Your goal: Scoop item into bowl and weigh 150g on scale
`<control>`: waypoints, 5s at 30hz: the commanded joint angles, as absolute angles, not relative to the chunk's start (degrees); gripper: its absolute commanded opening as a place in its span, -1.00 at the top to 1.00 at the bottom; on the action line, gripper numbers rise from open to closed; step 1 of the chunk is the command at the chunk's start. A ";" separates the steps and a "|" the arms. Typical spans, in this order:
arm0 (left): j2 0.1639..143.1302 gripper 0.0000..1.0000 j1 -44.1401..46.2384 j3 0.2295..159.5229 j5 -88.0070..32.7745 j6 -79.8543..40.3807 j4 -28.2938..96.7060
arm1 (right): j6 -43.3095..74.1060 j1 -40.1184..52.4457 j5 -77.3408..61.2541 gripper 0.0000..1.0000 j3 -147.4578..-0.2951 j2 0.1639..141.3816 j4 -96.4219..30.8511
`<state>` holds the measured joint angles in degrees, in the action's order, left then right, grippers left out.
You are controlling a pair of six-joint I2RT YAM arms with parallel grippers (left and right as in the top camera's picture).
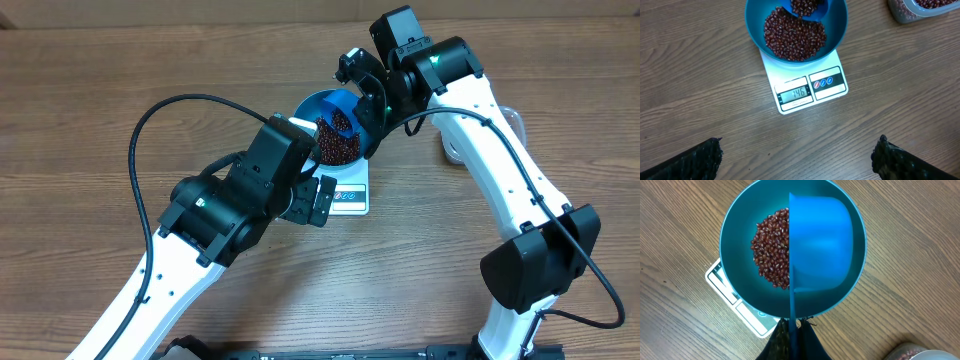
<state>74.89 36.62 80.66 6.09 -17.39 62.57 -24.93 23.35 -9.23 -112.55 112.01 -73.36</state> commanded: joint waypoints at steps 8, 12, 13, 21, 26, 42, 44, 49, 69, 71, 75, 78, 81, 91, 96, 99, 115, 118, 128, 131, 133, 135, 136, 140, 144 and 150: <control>75.00 -0.99 36.38 81.17 6.57 -16.91 62.39 | -25.34 23.40 -9.91 0.92 -113.75 109.30 -73.12; 75.00 -0.99 36.38 81.17 6.57 -16.91 62.39 | -25.34 23.40 -9.91 0.92 -113.75 109.30 -73.14; 75.00 -0.99 36.38 81.17 6.57 -16.91 62.39 | -25.34 23.40 -9.91 0.92 -113.75 109.30 -73.14; 75.00 -0.99 36.38 81.17 6.57 -16.91 62.39 | -25.32 23.40 -9.93 0.92 -113.75 109.30 -73.14; 75.00 -0.99 36.38 81.17 6.57 -16.91 62.39 | -28.05 23.53 -12.29 0.92 -113.75 109.27 -74.61; 75.00 -0.99 36.38 81.17 6.57 -16.91 62.39 | -26.20 23.42 -11.62 0.92 -113.75 109.30 -73.82; 75.00 -0.99 36.38 81.17 6.57 -16.91 62.39 | -26.17 23.42 -11.62 0.92 -113.75 109.30 -73.82; 75.00 -0.99 36.38 81.17 6.57 -16.91 62.39 | -25.96 23.42 -11.64 0.92 -113.75 109.30 -73.84; 75.00 -0.99 36.38 81.17 6.57 -16.91 62.39 | -25.56 23.40 -11.62 0.92 -113.75 109.30 -74.00; 75.00 -0.99 36.38 81.17 6.57 -16.91 62.39 | -25.56 23.40 -11.62 0.92 -113.75 109.30 -74.00; 75.00 -1.00 36.38 81.17 6.57 -16.91 62.39 | -25.54 23.40 -11.62 0.92 -113.75 109.30 -74.02; 75.00 -0.99 36.38 81.17 6.57 -16.91 62.39 | -25.56 23.40 -11.64 0.92 -113.75 109.30 -74.02; 75.00 -0.99 36.38 81.17 6.57 -16.91 62.39 | -26.57 23.40 -11.75 0.92 -113.75 109.30 -74.70; 75.00 -0.99 36.38 81.17 6.57 -16.91 62.39 | -27.05 23.40 -12.05 0.92 -113.75 109.30 -75.09; 75.00 -0.99 36.40 81.17 6.57 -16.88 62.39 | -27.05 23.40 -12.08 0.92 -113.75 109.30 -75.09; 75.00 -0.99 36.38 81.17 6.57 -16.91 62.39 | -27.05 23.40 -12.08 0.92 -113.75 109.30 -75.11; 75.00 -0.99 36.38 81.17 6.57 -16.91 62.39 | -26.85 23.40 -12.05 0.92 -113.75 109.30 -75.16; 75.00 -0.99 36.38 81.17 6.57 -16.91 62.39 | -26.83 23.40 -12.05 0.92 -113.75 109.30 -75.16; 75.00 -0.99 36.38 81.17 6.57 -16.91 62.39 | -26.85 23.40 -12.05 0.92 -113.75 109.30 -75.16; 75.00 -0.99 36.38 81.17 6.57 -16.91 62.39 | -28.60 23.40 -12.58 0.92 -113.75 109.30 -76.18; 75.00 -0.99 36.38 81.17 6.57 -16.91 62.39 | -28.99 23.44 -12.95 0.92 -113.75 109.30 -76.38; 75.00 -0.99 36.38 81.17 6.57 -16.91 62.39 | -28.77 23.44 -12.91 0.93 -113.75 109.30 -76.20; 75.00 -1.00 36.38 81.17 6.57 -16.91 62.39 | -28.49 23.38 -12.93 0.92 -113.75 109.30 -75.99; 75.00 -0.99 36.38 81.17 6.57 -16.91 62.39 | -28.32 23.40 -12.93 0.92 -113.75 109.30 -75.94; 75.00 -0.99 36.38 81.17 6.57 -16.91 62.39 | -28.32 23.40 -12.91 0.92 -113.75 109.30 -75.94; 75.00 -0.99 36.38 81.17 6.57 -16.91 62.39 | -28.10 23.40 -12.91 0.92 -113.75 109.30 -75.92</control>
